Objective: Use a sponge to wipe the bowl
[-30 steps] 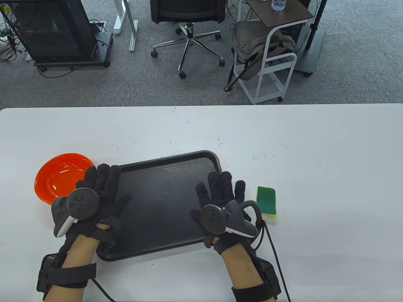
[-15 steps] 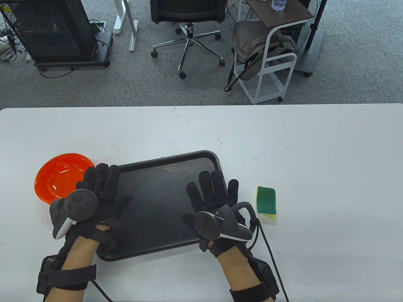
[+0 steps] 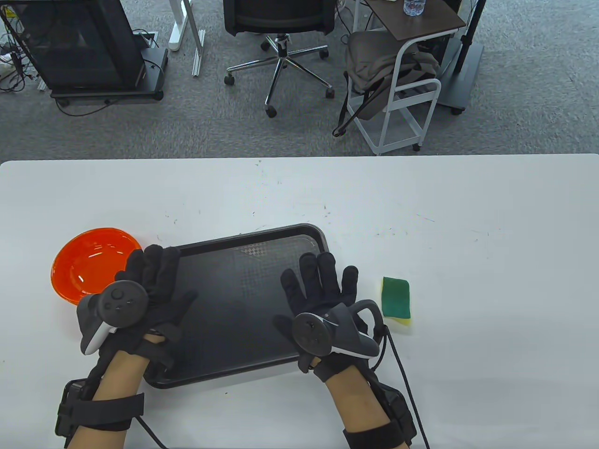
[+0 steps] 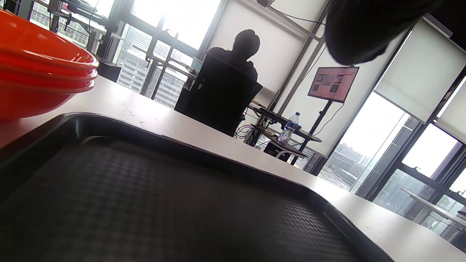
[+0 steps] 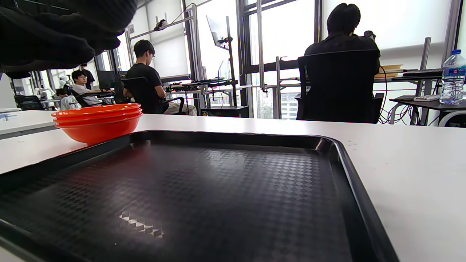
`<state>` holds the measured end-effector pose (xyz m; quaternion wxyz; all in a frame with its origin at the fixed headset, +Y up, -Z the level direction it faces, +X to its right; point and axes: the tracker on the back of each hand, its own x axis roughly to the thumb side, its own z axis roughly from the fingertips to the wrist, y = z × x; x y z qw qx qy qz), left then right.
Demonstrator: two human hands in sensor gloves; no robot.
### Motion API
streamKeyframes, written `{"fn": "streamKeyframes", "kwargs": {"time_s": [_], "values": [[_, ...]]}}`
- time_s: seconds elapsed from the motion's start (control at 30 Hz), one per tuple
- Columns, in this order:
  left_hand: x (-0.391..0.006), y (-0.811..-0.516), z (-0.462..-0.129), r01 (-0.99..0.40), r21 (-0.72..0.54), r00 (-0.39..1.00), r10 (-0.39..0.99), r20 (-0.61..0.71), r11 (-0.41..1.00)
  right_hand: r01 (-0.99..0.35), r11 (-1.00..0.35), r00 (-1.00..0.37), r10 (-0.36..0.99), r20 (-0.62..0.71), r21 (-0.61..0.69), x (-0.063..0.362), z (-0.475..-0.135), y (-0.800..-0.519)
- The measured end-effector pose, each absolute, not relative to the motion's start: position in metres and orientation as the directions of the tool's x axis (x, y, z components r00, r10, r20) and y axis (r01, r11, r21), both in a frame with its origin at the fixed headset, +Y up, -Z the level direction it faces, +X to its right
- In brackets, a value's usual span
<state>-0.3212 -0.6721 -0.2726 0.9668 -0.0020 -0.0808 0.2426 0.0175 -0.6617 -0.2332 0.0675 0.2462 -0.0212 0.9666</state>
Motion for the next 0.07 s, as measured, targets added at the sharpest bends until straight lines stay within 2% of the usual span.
{"fn": "streamKeyframes", "kwargs": {"time_s": [0.07], "values": [[-0.3212,-0.6722,-0.2723,-0.469,-0.043,0.869,0.469,0.155,0.882,-0.143,-0.990,-0.870,0.123,0.478,-0.005,0.0175,-0.2330,-0.6619]]}}
